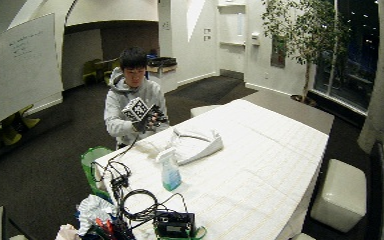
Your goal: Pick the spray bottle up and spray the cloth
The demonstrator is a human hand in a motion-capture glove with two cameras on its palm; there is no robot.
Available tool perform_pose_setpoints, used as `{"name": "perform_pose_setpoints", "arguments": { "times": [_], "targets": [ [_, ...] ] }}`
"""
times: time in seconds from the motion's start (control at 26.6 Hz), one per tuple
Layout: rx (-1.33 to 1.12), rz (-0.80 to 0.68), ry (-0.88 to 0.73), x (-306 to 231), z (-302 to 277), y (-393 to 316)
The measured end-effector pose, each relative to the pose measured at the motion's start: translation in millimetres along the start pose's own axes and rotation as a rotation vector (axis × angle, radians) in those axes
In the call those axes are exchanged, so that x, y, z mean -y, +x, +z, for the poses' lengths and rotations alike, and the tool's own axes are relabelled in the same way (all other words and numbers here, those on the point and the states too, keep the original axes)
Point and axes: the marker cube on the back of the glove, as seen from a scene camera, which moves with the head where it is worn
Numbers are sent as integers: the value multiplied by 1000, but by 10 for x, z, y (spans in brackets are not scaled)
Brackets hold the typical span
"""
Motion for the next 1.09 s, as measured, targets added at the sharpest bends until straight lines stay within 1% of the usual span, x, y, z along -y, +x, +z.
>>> {"name": "perform_pose_setpoints", "arguments": {
  "times": [0.26, 0.45, 0.64, 0.79, 0.9, 1.09],
  "targets": [
    [20, 29, 129, 29, -97, 277],
    [74, 67, 170, 153, -141, 529],
    [172, 145, 168, 340, -116, 888],
    [269, 200, 135, 459, -47, 1195],
    [320, 217, 124, 571, 41, 1395],
    [426, 293, 132, 802, 237, 1612]
  ]
}}
